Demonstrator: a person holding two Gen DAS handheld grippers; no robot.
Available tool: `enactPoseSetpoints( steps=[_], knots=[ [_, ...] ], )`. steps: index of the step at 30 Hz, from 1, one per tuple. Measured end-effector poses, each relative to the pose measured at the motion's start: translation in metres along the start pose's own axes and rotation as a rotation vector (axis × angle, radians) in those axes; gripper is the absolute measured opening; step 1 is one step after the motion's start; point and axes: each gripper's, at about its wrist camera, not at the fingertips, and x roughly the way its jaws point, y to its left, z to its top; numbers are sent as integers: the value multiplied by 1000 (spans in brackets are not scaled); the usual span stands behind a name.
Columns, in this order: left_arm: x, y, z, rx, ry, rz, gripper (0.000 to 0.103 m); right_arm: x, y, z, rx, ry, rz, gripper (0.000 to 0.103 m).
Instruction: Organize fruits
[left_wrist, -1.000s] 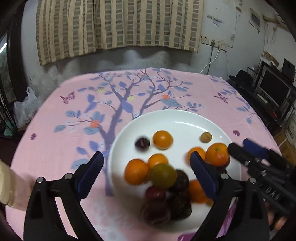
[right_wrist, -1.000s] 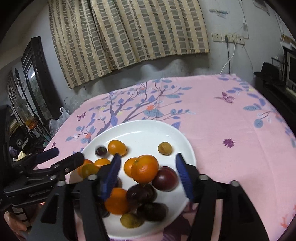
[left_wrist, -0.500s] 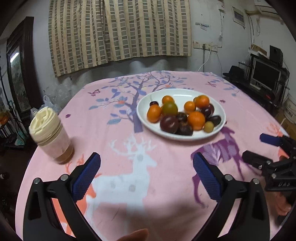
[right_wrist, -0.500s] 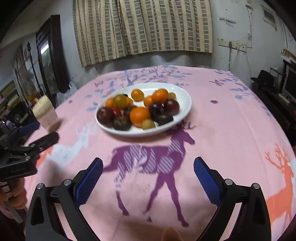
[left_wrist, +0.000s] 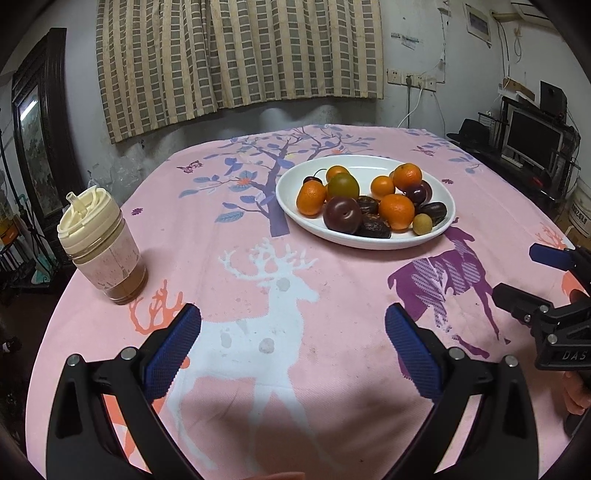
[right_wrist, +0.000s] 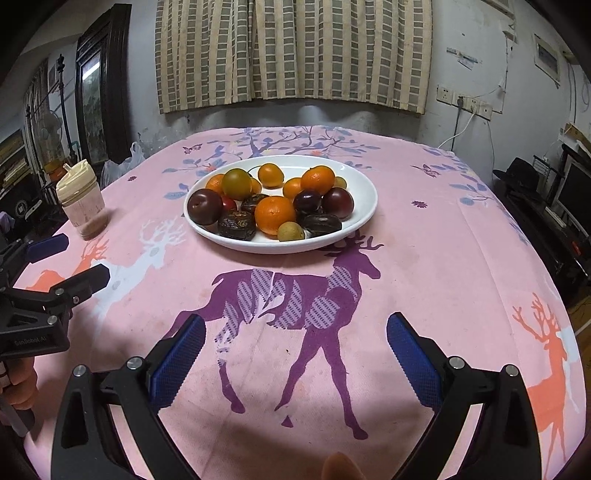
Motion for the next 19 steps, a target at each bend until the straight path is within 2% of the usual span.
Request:
enactPoseSetpoints(
  steps=[15, 19],
  knots=[
    [0, 3, 0, -10, -2, -2, 98, -1, -5, 1, 16, -2, -4, 99],
    [-1, 3, 0, -4, -15, 20, 98, -1, -6, 1, 17, -2, -4, 99]
  ],
)
